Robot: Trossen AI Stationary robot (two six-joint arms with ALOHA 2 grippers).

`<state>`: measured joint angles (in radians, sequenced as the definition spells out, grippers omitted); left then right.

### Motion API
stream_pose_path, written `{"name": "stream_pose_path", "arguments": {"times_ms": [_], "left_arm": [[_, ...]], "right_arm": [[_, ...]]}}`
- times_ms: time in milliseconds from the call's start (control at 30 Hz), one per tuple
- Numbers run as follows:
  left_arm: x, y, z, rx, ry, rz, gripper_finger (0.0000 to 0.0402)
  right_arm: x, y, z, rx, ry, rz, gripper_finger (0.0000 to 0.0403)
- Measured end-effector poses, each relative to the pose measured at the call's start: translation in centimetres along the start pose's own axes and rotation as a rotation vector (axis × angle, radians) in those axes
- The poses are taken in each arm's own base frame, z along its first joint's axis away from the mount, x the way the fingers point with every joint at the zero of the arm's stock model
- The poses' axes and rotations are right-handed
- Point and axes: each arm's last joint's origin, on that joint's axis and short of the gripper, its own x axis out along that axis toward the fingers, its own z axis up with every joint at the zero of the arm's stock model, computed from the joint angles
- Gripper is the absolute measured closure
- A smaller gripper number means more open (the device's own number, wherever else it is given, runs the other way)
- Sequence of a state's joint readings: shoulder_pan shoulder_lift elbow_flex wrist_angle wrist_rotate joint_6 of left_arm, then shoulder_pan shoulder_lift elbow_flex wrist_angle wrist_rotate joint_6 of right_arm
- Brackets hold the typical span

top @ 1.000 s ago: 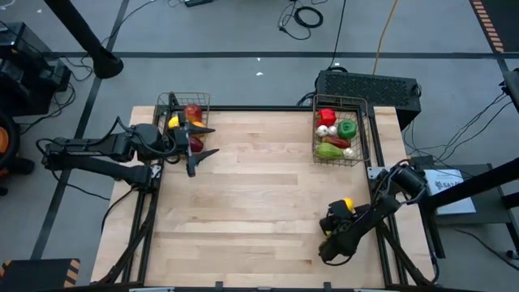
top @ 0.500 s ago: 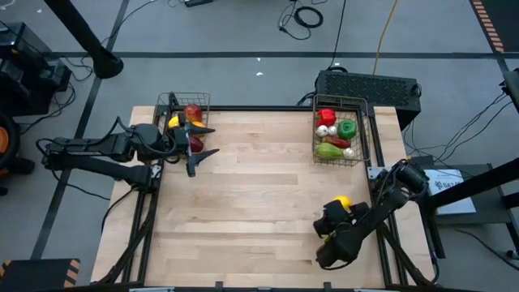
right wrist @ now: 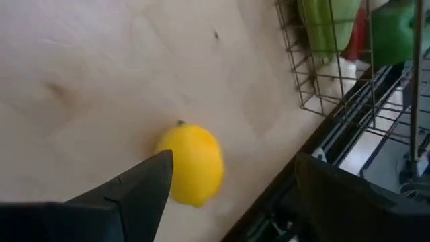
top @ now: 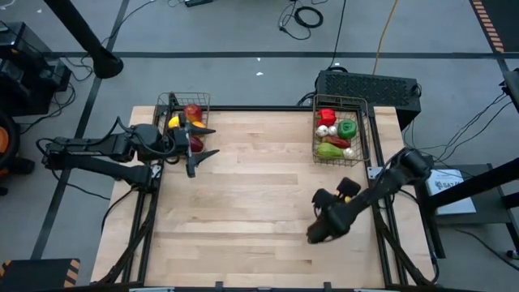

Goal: Sort produce into baskets
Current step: Put the lemon into the left wire basket

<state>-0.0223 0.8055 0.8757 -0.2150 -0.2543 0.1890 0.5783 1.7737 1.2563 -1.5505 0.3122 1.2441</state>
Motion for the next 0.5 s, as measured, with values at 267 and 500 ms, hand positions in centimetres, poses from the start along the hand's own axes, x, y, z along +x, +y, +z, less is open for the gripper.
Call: {"name": "stream_pose_path", "arguments": {"times_ms": [267,500], "left_arm": [[0.0,-0.1,-0.1,0.003,0.012,-0.02,0.0114],[0.0,-0.1,-0.2,0.005,0.018,-0.021,0.0114]], "right_arm": [[4.0,-2.9,-0.5,0.042,0.054,0.183,0.0099],[5.5,-3.4,-2.3,0.056,0.0,0.338,0.0099]]}}
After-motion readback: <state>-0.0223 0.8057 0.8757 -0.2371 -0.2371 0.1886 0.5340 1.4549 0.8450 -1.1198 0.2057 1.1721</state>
